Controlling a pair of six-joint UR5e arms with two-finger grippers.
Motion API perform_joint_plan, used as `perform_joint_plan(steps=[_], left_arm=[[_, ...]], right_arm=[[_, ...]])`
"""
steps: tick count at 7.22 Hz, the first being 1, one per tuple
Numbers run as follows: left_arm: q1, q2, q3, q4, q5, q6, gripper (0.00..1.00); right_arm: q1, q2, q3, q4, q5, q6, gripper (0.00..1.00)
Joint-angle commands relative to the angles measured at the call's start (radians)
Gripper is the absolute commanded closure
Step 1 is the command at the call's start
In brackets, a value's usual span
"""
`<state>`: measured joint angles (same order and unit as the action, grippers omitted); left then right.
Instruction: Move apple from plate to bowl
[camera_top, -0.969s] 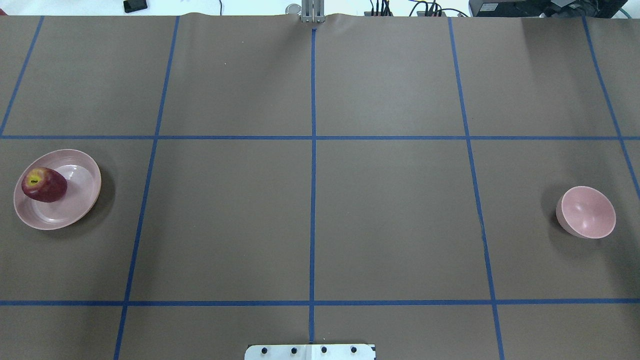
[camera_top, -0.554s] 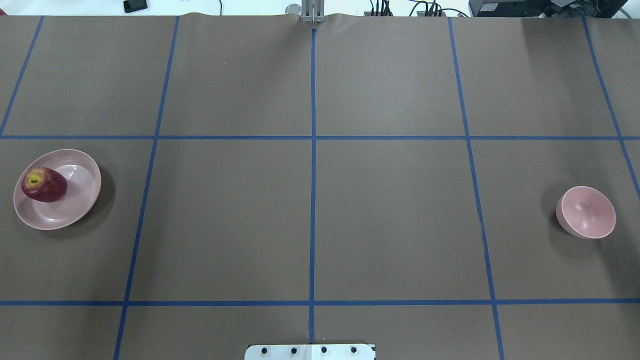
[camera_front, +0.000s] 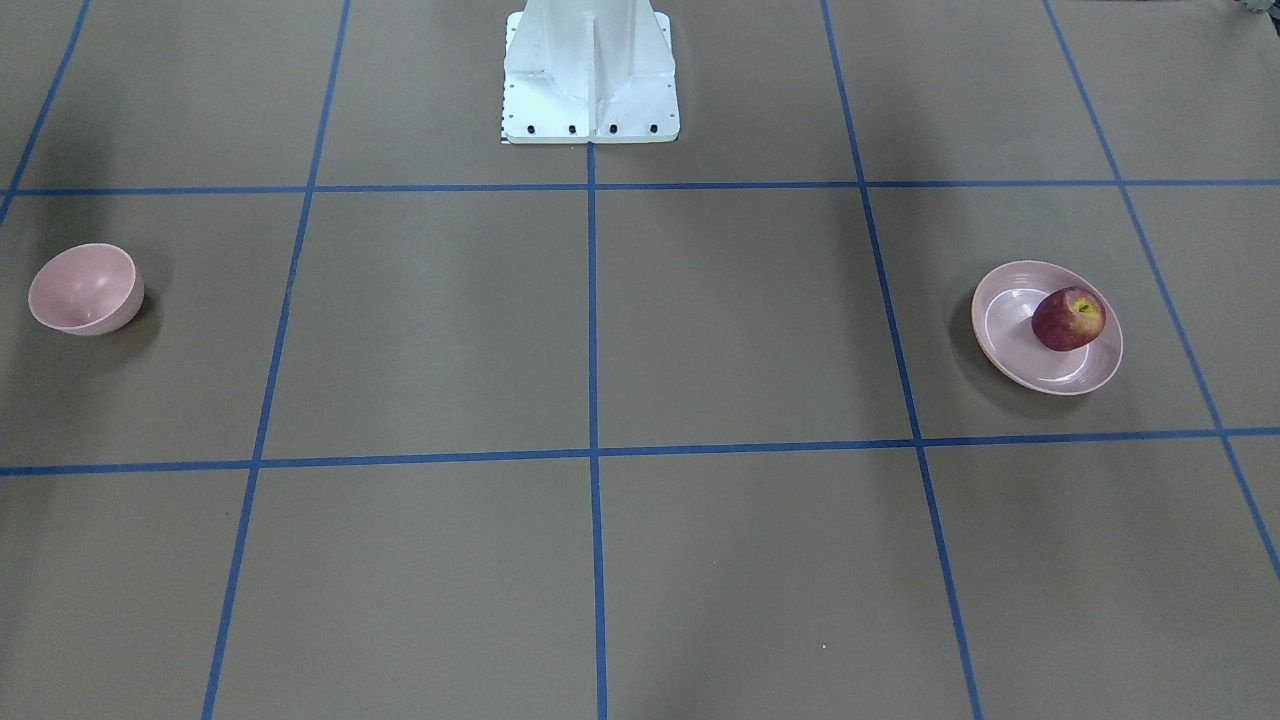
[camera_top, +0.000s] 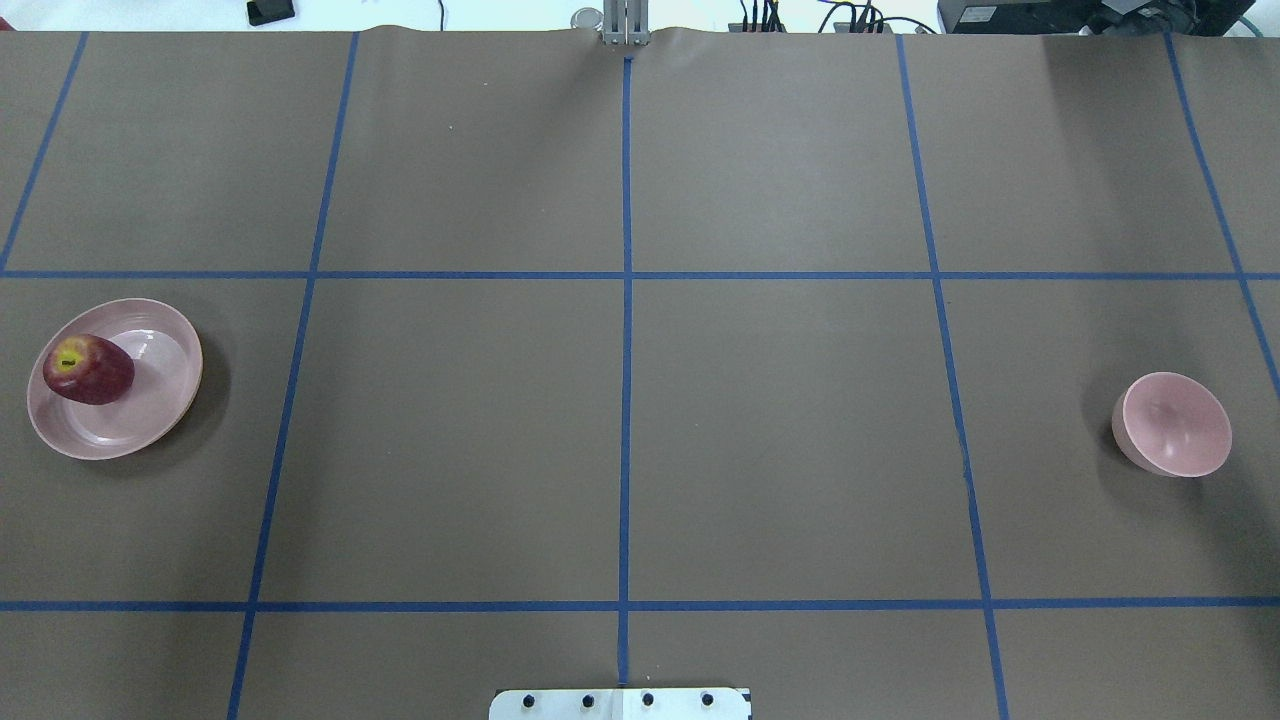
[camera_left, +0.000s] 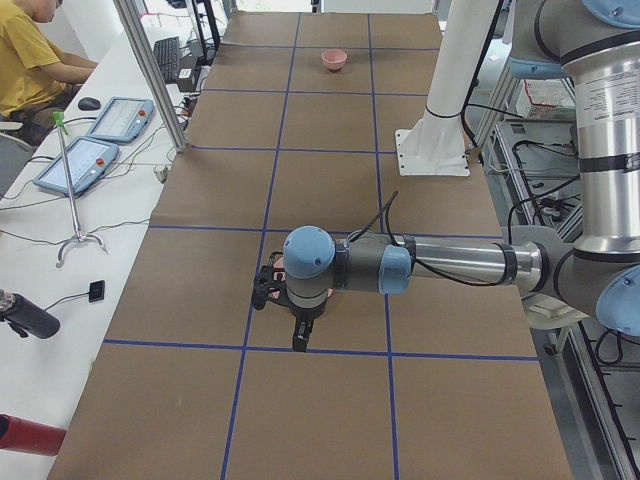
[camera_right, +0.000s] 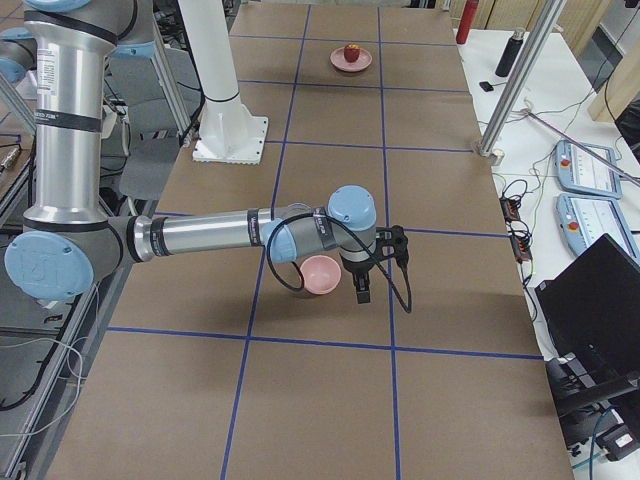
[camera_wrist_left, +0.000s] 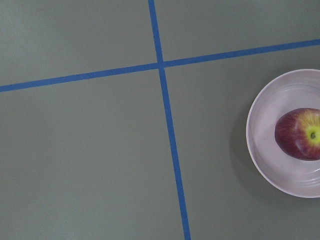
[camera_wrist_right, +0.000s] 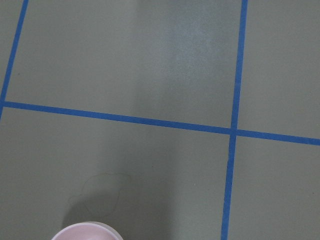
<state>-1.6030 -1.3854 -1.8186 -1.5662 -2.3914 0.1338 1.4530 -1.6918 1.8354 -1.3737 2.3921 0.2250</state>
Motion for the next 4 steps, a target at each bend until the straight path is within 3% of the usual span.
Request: perform_joint_plan(steps=[1, 2, 4], left_arm=[[0.000, 0.002, -0.001, 0.000, -0.003, 0.000, 0.02], [0.000, 0.002, -0.001, 0.000, -0.003, 0.000, 0.02], [0.000, 0.005, -0.001, 0.000, -0.003, 0.000, 0.02]], right_arm=[[-0.072, -0.101, 0.039, 0.116, -0.007, 0.104, 0.00], [-0.133, -0.135, 0.035, 0.254, -0.020, 0.255, 0.02], [-0.296, -0.181, -0.040, 0.486, -0.147, 0.405, 0.08]])
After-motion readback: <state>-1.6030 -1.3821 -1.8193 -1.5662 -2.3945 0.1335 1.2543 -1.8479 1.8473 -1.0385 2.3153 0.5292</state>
